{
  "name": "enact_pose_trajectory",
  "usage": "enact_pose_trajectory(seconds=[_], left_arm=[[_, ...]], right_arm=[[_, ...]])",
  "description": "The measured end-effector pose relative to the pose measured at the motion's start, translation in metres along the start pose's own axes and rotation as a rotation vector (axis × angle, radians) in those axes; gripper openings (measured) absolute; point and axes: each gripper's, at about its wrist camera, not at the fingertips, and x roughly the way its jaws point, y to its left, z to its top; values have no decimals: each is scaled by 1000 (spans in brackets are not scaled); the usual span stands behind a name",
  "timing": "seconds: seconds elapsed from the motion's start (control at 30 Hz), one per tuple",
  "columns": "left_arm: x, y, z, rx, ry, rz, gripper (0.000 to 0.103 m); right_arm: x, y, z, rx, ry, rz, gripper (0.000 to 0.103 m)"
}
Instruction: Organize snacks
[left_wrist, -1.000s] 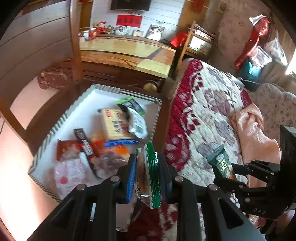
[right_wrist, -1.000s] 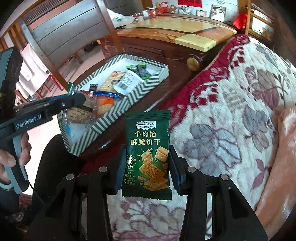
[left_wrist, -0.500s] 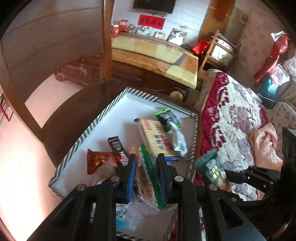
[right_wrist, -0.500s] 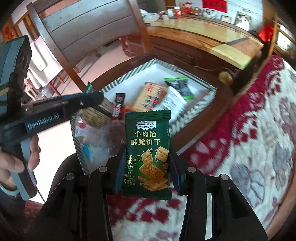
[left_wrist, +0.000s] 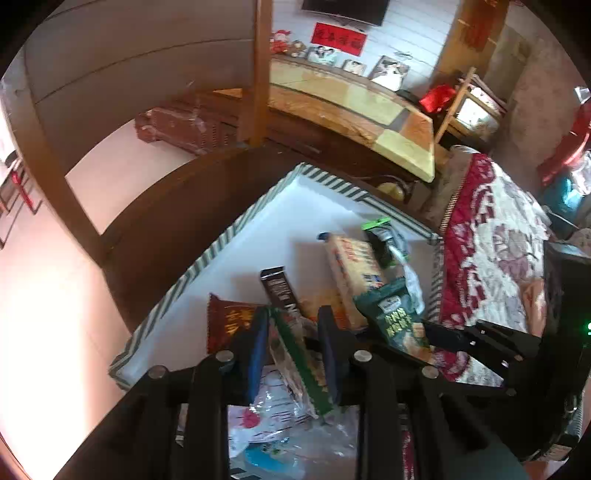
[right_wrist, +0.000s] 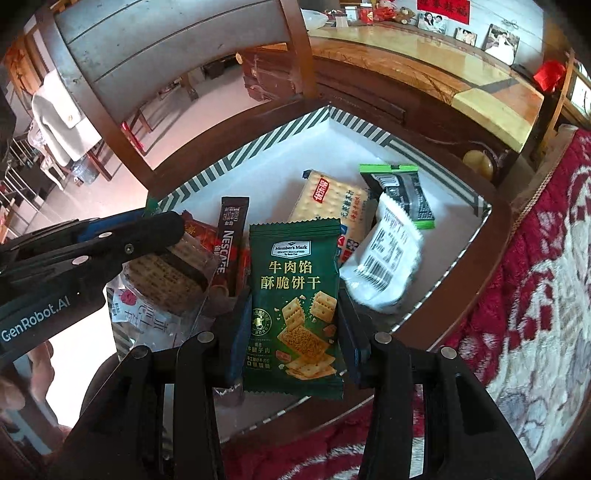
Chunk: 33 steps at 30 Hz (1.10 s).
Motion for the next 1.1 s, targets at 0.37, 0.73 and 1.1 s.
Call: enact_pose_trajectory(seconds=[0.37, 0.73, 1.1], left_arm=[[-15, -5, -10, -15, -53, 76, 85], [-39, -49, -56, 43, -120, 1, 93], [-42, -79, -83, 104, -83, 35, 103]], right_arm=[[-40, -8, -9, 52, -97, 6, 54], [-91, -37, -88, 147, -173, -61, 54], [-102, -55, -146, 189, -122, -84, 54]])
